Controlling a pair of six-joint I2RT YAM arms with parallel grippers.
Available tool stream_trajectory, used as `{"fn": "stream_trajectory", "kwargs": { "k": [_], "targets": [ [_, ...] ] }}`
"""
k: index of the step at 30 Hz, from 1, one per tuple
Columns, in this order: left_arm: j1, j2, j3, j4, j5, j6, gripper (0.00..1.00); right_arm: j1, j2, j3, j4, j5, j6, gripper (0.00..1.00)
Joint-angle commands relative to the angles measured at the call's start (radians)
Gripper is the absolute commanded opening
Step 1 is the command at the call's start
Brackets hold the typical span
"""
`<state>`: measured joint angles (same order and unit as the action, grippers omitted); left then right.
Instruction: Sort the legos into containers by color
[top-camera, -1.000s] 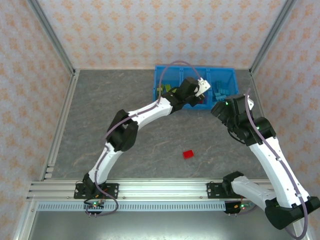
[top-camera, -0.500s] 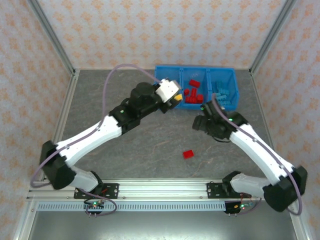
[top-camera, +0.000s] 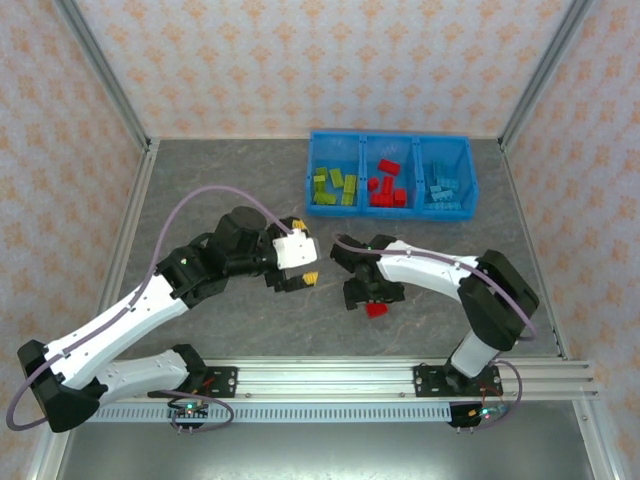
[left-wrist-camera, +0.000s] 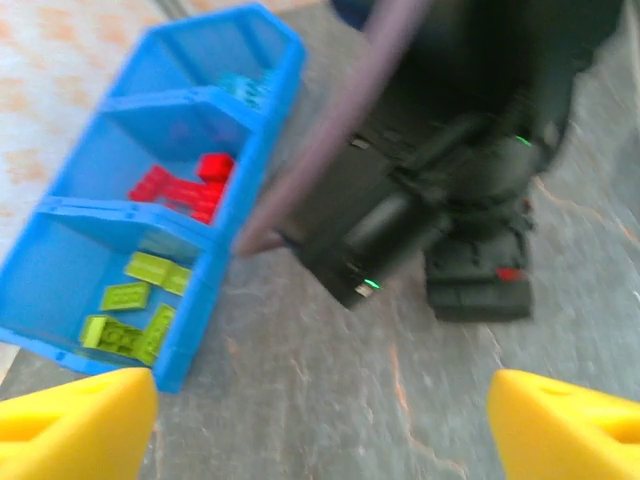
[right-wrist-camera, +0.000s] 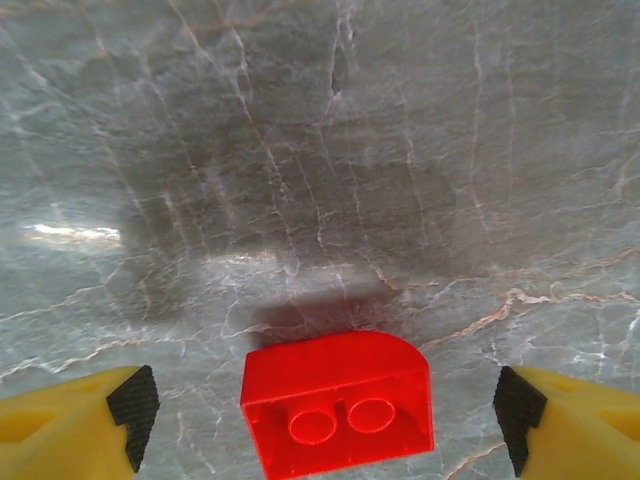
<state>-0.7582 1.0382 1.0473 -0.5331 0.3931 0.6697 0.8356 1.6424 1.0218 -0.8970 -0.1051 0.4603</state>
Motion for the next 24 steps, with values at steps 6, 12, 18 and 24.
{"fn": "stream_trajectory", "kwargs": {
  "k": [6,12,18,24],
  "targets": [
    [0.002,-0.008,-0.046,-0.225,0.185,0.186,0.92,0.01,0.031,-0.05,0.015,-0.037,-0.024,0.73],
    [0.002,0.019,-0.053,-0.243,0.213,0.226,0.92,0.01,0.07,-0.058,0.015,-0.026,-0.012,0.58],
    [0.002,0.017,-0.083,-0.166,0.208,0.189,0.92,0.01,-0.035,-0.051,0.003,0.056,0.025,0.43],
    [0.002,0.021,-0.096,-0.063,0.191,0.123,1.0,-0.036,-0.199,0.036,0.007,0.257,0.052,0.41]
  ]
}}
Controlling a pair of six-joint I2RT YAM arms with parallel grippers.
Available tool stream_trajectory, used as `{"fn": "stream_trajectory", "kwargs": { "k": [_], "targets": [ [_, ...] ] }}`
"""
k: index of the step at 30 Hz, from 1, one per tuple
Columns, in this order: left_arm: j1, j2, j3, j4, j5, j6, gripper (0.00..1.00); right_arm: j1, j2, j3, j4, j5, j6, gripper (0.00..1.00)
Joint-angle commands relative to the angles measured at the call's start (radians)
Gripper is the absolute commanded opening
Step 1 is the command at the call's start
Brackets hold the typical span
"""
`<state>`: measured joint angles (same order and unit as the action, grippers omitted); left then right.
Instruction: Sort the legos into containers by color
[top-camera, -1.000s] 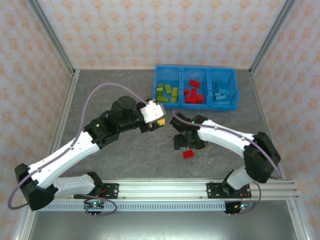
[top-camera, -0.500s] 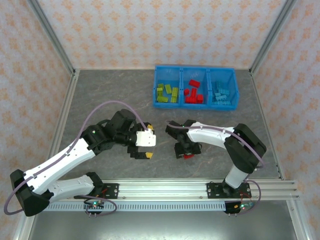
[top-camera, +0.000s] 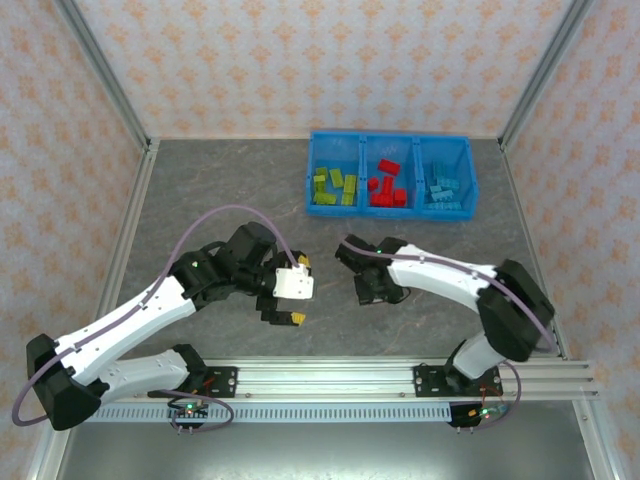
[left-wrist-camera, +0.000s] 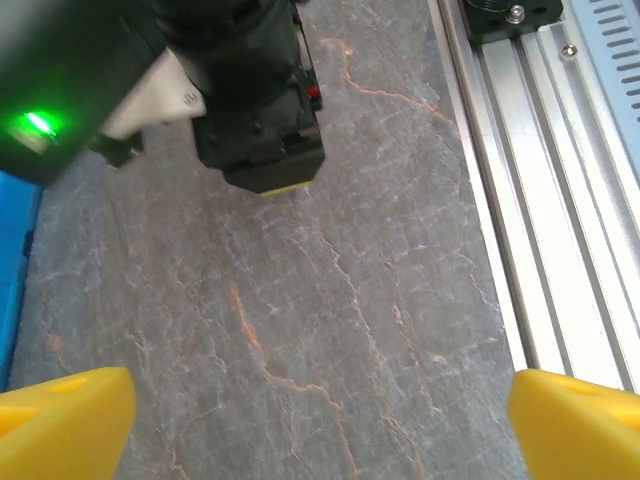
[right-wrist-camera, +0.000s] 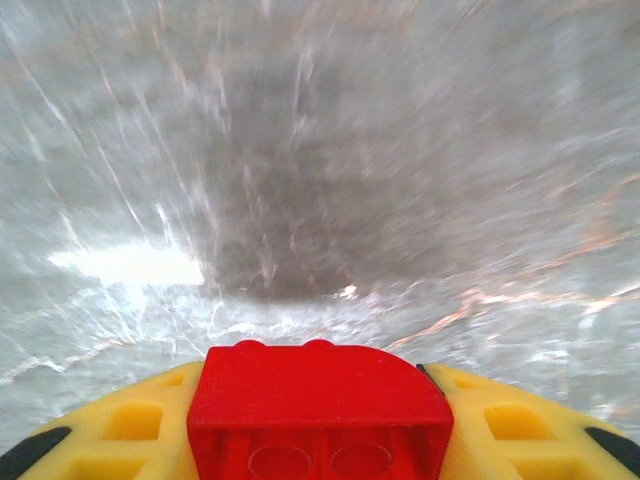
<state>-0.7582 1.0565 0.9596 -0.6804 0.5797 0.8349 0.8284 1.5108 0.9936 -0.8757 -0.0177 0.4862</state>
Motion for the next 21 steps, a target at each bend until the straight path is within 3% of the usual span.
{"fn": "stream_trajectory", "kwargs": {
  "k": [1,6,9,14,21],
  "targets": [
    [0.002,0.008,-0.006,0.092,0.004,-0.045,1.0,-0.046,-0.075,0.087,-0.006,0.213,0.012,0.41],
    [0.001,0.027,0.017,0.182,-0.045,-0.149,1.0,-0.221,-0.018,0.263,0.095,0.354,-0.113,0.41],
    [0.001,0.025,0.002,0.329,-0.075,-0.286,1.0,-0.326,0.074,0.38,0.174,0.327,-0.186,0.41],
    [-0.005,0.074,-0.014,0.593,-0.158,-0.627,1.0,-0.437,0.295,0.608,0.234,0.271,-0.243,0.41],
    [-0.019,0.129,0.043,0.594,-0.199,-0.734,1.0,-0.51,0.623,0.984,0.159,0.189,-0.246,0.42]
  ]
}}
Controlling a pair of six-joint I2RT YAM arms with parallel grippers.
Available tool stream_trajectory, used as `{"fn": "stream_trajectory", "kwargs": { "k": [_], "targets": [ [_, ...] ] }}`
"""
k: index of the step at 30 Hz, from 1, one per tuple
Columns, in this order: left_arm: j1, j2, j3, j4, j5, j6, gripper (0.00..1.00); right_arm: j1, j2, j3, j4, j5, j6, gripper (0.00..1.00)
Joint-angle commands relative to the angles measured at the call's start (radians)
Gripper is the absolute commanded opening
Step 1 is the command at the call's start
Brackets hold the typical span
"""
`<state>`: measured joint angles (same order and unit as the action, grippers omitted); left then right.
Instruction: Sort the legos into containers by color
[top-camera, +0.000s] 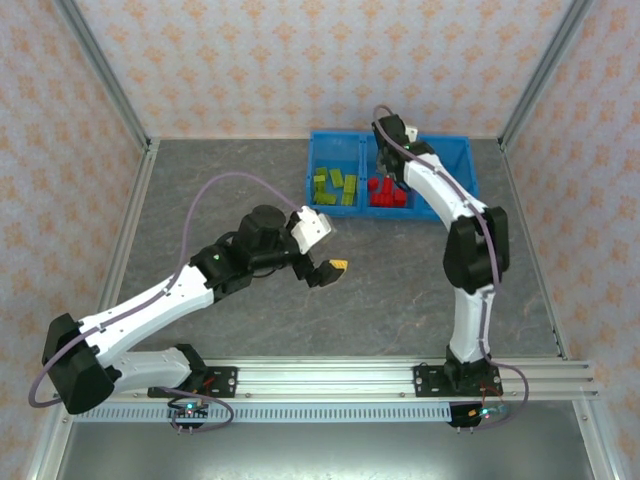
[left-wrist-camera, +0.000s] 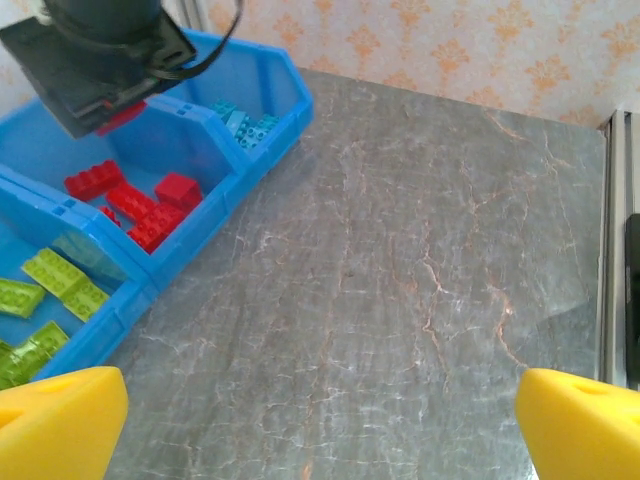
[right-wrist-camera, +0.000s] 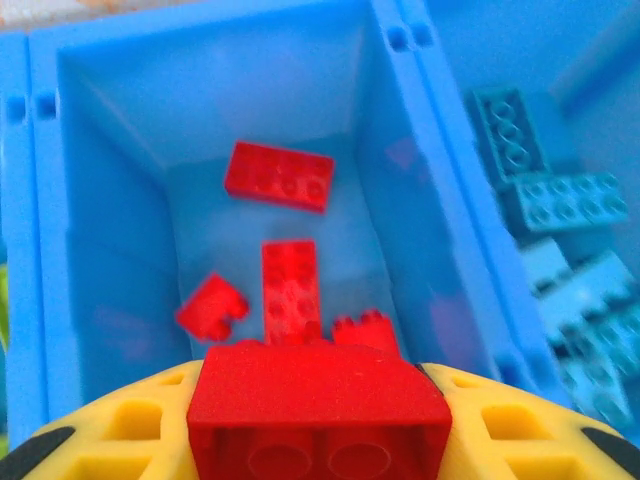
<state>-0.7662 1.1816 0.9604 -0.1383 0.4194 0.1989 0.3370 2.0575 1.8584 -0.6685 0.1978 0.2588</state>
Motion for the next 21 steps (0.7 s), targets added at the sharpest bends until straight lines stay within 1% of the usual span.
{"fn": "stream_trajectory", "kwargs": {
  "k": [1,4,7,11,14,16,19,21],
  "targets": [
    [-0.012,0.004,0.052,0.031,-0.048,-0.095,1.0,-0.025,0.107,0.159,-0.058,-0.033,-0.018,0.44],
    [-0.013,-0.002,0.069,-0.024,-0.082,-0.085,1.0,-0.044,0.184,0.274,-0.103,-0.061,-0.013,0.52],
    [-0.013,-0.014,0.066,-0.049,-0.153,-0.089,1.0,-0.049,0.22,0.349,-0.138,-0.084,-0.013,0.59],
    [-0.013,-0.01,0.072,-0.101,-0.255,-0.081,1.0,-0.052,0.205,0.404,-0.18,-0.084,-0.033,0.6],
    [-0.011,-0.016,0.069,-0.109,-0.322,-0.073,1.0,-0.053,0.158,0.406,-0.211,-0.079,-0.052,0.61],
    [-0.006,-0.027,0.066,-0.115,-0.396,-0.063,1.0,-0.053,0.097,0.368,-0.219,-0.075,-0.057,0.61],
    [0.034,-0.059,0.037,-0.099,-0.545,-0.055,1.0,-0.053,-0.077,0.158,-0.144,-0.06,-0.049,0.61],
    [0.086,-0.08,0.001,-0.079,-0.649,-0.059,1.0,-0.053,-0.221,-0.027,-0.059,-0.036,-0.047,0.62]
  ]
}}
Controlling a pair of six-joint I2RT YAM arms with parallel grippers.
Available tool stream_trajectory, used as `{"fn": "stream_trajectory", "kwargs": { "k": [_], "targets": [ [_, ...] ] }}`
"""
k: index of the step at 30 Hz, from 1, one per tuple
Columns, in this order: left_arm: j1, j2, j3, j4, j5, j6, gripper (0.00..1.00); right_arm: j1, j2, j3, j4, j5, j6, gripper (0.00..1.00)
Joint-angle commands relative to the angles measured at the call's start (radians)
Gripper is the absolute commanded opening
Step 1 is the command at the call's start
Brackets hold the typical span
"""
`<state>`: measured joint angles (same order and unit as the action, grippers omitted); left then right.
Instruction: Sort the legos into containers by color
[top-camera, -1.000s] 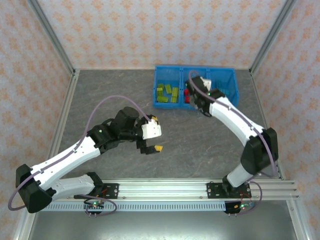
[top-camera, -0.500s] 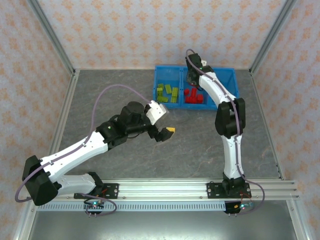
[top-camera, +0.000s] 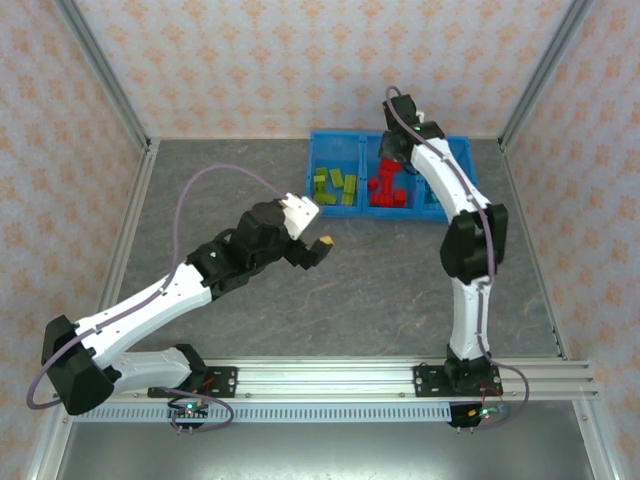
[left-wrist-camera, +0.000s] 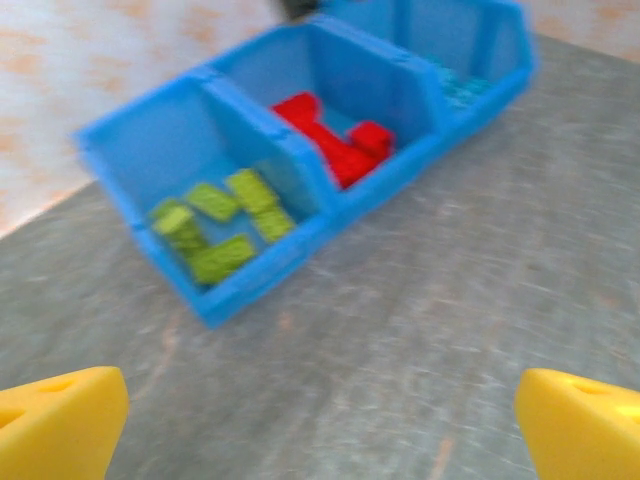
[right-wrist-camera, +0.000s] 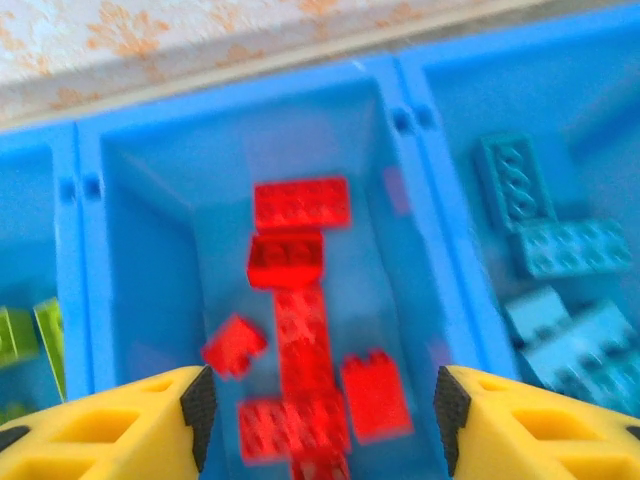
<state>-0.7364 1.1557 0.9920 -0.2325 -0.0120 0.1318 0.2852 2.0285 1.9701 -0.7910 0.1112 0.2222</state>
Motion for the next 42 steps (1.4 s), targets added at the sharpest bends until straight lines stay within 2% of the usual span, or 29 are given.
{"fn": "stream_trajectory", "kwargs": {
  "k": [1,3,5,9,14,16,20,23,25,26,27,29,30,31,32,33,34,35,36,38,42],
  "targets": [
    [0.083,-0.059,-0.048,0.018,-0.26,0.003,1.0,-0.001,-0.249,-0.222,0.099,0.065,-0.012,0.64],
    [0.151,-0.068,-0.087,0.022,-0.343,-0.006,1.0,-0.001,-0.394,-0.398,0.184,0.113,-0.026,0.68],
    [0.218,-0.08,-0.147,0.065,-0.379,-0.008,1.0,-0.001,-0.52,-0.584,0.281,0.178,-0.039,0.74],
    [0.349,-0.103,-0.271,0.16,-0.359,-0.037,1.0,-0.002,-0.707,-0.921,0.522,0.352,-0.109,0.84],
    [0.435,-0.079,-0.373,0.271,-0.396,-0.024,1.0,-0.002,-0.716,-1.191,0.814,0.515,-0.189,0.91],
    [0.472,-0.07,-0.419,0.351,-0.38,-0.036,1.0,-0.01,-0.679,-1.263,0.938,0.529,-0.2,0.95],
    [0.551,-0.016,-0.471,0.474,-0.321,-0.056,1.0,-0.037,-0.568,-1.341,1.127,0.508,-0.209,0.99],
    [0.618,0.056,-0.481,0.562,-0.209,-0.073,1.0,-0.058,-0.513,-1.362,1.237,0.471,-0.266,1.0],
    [0.645,0.103,-0.488,0.63,-0.153,-0.092,1.0,-0.074,-0.498,-1.452,1.46,0.425,-0.323,1.0],
    [0.651,0.129,-0.495,0.673,-0.141,-0.093,1.0,-0.094,-0.503,-1.48,1.496,0.398,-0.302,1.0],
    [0.654,0.154,-0.499,0.718,-0.137,-0.092,1.0,-0.12,-0.533,-1.501,1.487,0.322,-0.281,1.0],
    [0.67,0.203,-0.497,0.756,-0.097,-0.102,1.0,-0.192,-0.555,-1.595,1.613,0.154,-0.247,0.99],
    [0.672,0.235,-0.504,0.79,-0.08,-0.1,1.0,-0.224,-0.51,-1.643,1.761,0.101,-0.238,0.99],
    [0.674,0.272,-0.526,0.849,-0.061,-0.093,1.0,-0.236,-0.475,-1.647,1.809,0.094,-0.235,0.99],
    [0.674,0.327,-0.554,0.934,-0.038,-0.08,1.0,-0.238,-0.499,-1.598,1.649,0.081,-0.23,0.99],
    [0.685,0.351,-0.588,1.036,-0.06,-0.099,1.0,-0.239,-0.522,-1.545,1.53,0.053,-0.231,0.99],
    [0.701,0.337,-0.576,0.995,-0.045,-0.117,1.0,-0.239,-0.494,-1.568,1.637,0.049,-0.246,0.99],
    [0.707,0.344,-0.566,0.975,-0.029,-0.116,1.0,-0.239,-0.487,-1.584,1.657,0.064,-0.242,0.99],
    [0.707,0.344,-0.57,0.988,-0.025,-0.117,1.0,-0.239,-0.51,-1.564,1.575,0.073,-0.23,0.99],
    [0.707,0.344,-0.568,0.984,-0.028,-0.118,1.0,-0.236,-0.497,-1.577,1.634,0.08,-0.238,0.99],
    [0.706,0.343,-0.567,0.98,-0.029,-0.118,1.0,-0.236,-0.511,-1.566,1.589,0.078,-0.232,0.99]
  ]
}}
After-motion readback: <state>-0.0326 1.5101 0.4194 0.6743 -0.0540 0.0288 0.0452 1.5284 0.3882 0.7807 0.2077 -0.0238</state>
